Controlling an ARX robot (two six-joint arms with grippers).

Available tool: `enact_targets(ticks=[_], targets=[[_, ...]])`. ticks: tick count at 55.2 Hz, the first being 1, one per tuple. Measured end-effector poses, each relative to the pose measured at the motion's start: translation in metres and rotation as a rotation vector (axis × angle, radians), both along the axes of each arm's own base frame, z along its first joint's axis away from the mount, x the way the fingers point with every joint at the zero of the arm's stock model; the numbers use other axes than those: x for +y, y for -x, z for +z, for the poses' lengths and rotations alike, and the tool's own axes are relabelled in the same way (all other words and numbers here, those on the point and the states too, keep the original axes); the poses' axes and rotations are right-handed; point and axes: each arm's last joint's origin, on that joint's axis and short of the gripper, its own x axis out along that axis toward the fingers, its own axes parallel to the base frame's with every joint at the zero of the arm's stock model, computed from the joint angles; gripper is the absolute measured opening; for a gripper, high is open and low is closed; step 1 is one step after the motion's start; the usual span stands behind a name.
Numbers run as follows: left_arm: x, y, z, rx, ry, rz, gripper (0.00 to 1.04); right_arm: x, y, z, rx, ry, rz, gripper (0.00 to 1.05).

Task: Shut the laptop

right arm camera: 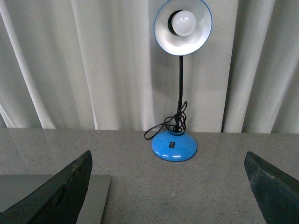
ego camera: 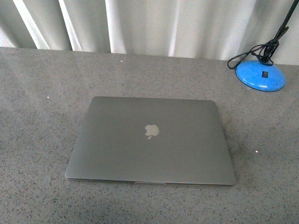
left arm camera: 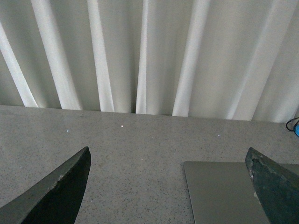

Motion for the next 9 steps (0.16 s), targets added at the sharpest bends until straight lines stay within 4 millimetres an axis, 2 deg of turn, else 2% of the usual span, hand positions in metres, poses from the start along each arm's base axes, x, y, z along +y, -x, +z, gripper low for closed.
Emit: enact_targets(ticks=[9], targets=[[0.0000,0.0000,0.0000,0.000,0.000,0.000,0.98,0.0000,0.0000,0.0000,0.000,0.000,0.000,0.95]])
